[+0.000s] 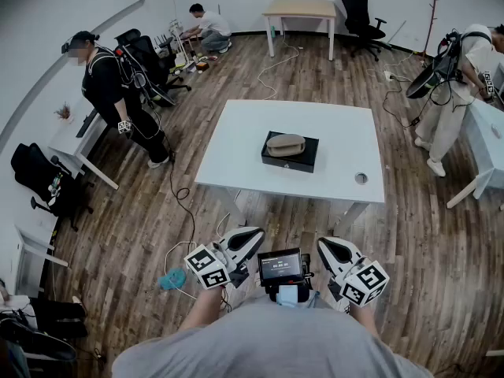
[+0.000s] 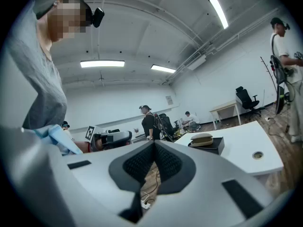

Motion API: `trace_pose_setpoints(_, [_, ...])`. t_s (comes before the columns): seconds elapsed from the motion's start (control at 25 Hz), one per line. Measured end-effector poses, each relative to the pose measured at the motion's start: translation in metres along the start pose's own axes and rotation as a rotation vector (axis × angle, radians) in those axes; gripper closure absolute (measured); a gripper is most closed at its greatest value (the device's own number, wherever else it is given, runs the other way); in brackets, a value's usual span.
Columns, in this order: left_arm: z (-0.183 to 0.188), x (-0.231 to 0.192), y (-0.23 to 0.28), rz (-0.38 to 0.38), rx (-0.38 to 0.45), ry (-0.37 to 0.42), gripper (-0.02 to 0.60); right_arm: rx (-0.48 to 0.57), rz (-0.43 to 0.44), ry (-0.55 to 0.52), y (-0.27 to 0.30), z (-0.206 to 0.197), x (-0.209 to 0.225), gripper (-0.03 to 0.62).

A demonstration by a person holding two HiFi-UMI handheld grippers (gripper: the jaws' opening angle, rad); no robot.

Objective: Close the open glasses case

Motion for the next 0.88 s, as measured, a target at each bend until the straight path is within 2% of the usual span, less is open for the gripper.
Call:
trace_pose_setpoints(0.32, [0.0,-0.001,0.011,-0.004,-0.006,-0.005,0.561,0.0,0.003,0.007,-0.001,0.001,0.009,0.565])
trace_pose_setpoints(0.6, [0.003,0.0,0.013,-0.028,0.01,-0.004,0.561,0.049,0.051,-0.013,0.001,0.006,0.01,0.56])
trace_pose_setpoints(0.88, [0.0,-0.001,0.015,-0.037,0.002,-0.009,0.561,0.054,0.064,-0.007,0.003,0.005,0.009,0.56])
Point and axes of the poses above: the fingertips, and each gripper's own axes: y forward along the fingers, x to its right, z out of its top, the point moved 10 cm from there along -y, backward along the fingers, and after that the axes turned 15 degrees about -x, right-handed, at the moved point
